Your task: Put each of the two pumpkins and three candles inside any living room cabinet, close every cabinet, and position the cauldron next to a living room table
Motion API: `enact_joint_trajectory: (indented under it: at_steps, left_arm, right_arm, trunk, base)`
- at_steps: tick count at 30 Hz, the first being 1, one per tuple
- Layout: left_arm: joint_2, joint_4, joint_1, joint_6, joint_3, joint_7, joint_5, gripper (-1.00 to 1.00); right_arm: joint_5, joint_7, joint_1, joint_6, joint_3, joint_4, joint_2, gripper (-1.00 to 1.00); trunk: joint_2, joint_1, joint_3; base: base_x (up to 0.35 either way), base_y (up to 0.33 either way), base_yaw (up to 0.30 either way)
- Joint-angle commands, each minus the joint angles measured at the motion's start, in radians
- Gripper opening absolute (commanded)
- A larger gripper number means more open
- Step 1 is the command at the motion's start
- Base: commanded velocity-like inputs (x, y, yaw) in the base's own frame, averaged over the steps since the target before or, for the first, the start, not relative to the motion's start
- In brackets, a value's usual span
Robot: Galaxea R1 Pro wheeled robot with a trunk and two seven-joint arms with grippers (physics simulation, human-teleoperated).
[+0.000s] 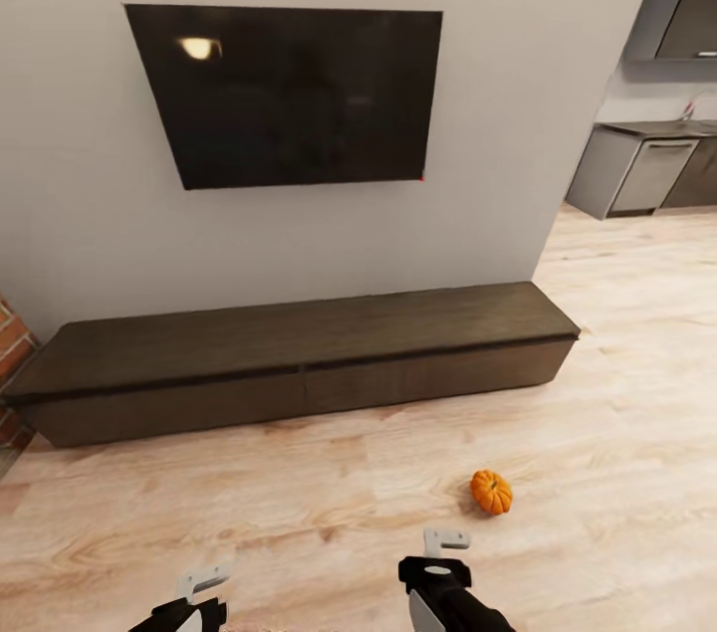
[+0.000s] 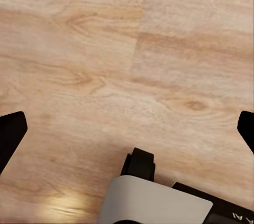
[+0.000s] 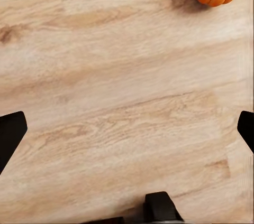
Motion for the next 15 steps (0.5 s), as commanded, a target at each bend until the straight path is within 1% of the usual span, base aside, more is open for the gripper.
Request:
enact_joint_trajectory:
  at_steps: [1,3,5,9,12,15]
  left_arm:
    - [0.000,-0.002,0.000,0.005,-0.001,0.003,0.010,1.00]
    - [0.000,-0.002,0.000,0.006,-0.001,0.003,0.010,1.00]
    - [0.000,-0.002,0.000,0.006,-0.001,0.003,0.010,1.00]
    - [0.000,0.003,0.000,0.006,-0.001,0.002,0.009,1.00]
    - [0.000,0.006,0.000,0.006,-0.001,0.002,0.009,1.00]
    - [0.000,0.007,0.000,0.006,-0.001,0.002,0.008,1.00]
  right_arm:
    - [0.000,-0.026,-0.001,0.007,-0.010,-0.001,0.000,1.00]
    - [0.000,-0.066,-0.001,0.006,-0.032,-0.001,0.000,1.00]
    - [0.001,-0.086,-0.001,0.006,-0.040,-0.001,0.000,1.00]
    - [0.001,-0.091,-0.001,0.005,-0.043,-0.001,0.000,1.00]
    - [0.001,-0.092,-0.001,-0.008,-0.044,-0.001,0.000,1.00]
    - [0.000,-0.092,-0.001,-0.019,-0.044,-0.001,0.000,1.00]
  trunk:
    - [-0.001,0.000,-0.002]
    - [-0.001,0.000,-0.003]
    - [-0.001,0.000,-0.005]
    - [-0.001,0.000,-0.009]
    - [-0.001,0.000,-0.012]
    - [-0.001,0.000,-0.014]
  base:
    - [0.055,0.000,0.242]
    - [0.091,-0.003,0.241]
    - [0.153,-0.071,0.241]
    - [0.194,-0.149,0.239]
    - [0.068,-0.047,0.233]
    - [0.130,-0.124,0.132]
